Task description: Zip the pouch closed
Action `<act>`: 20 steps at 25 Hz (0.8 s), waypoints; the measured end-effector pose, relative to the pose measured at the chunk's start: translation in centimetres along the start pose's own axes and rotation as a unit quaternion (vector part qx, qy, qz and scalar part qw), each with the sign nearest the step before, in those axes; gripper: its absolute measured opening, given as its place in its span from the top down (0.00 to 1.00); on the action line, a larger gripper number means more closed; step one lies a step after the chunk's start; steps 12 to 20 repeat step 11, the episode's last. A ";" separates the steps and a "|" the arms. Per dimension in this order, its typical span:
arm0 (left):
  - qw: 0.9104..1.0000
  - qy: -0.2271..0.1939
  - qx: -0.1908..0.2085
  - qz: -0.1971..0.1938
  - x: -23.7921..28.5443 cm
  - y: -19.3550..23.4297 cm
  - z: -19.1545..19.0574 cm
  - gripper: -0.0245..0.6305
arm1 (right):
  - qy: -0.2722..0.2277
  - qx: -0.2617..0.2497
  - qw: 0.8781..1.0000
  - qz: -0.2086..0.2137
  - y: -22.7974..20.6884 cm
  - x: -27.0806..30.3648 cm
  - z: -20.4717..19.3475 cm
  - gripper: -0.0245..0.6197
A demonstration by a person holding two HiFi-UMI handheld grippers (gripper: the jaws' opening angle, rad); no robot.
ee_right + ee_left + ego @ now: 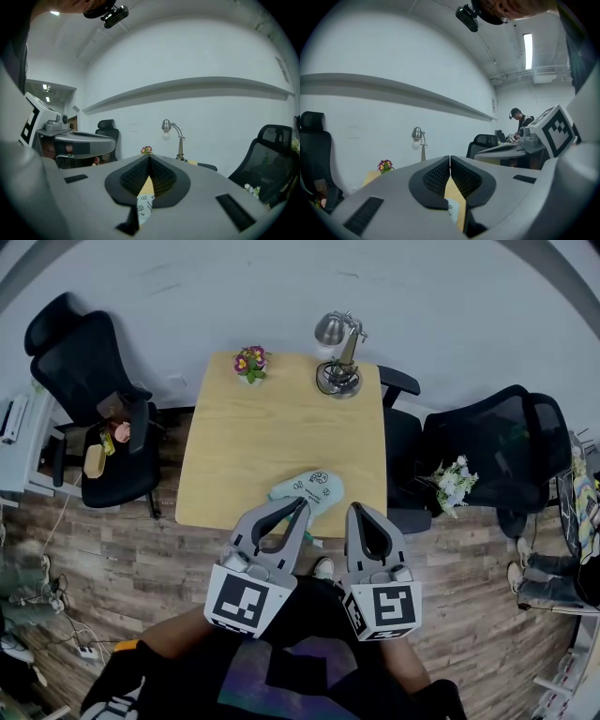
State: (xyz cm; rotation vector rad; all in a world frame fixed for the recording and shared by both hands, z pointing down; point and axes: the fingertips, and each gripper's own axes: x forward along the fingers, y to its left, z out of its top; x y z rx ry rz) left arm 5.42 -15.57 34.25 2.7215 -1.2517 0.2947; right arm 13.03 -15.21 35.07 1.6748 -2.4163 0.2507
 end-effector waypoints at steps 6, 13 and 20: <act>1.000 0.001 0.001 -0.005 -0.2 -0.1 -0.3 0.94 | 0.001 0.000 1.000 -0.002 0.2 -0.2 -0.2 0.94; 1.000 0.003 -0.004 -0.009 -0.2 -0.2 -0.5 0.94 | 0.006 0.004 1.000 -0.007 0.2 -0.4 -0.5 0.94; 1.000 0.003 -0.004 -0.009 -0.2 -0.2 -0.5 0.94 | 0.006 0.004 1.000 -0.007 0.2 -0.4 -0.5 0.94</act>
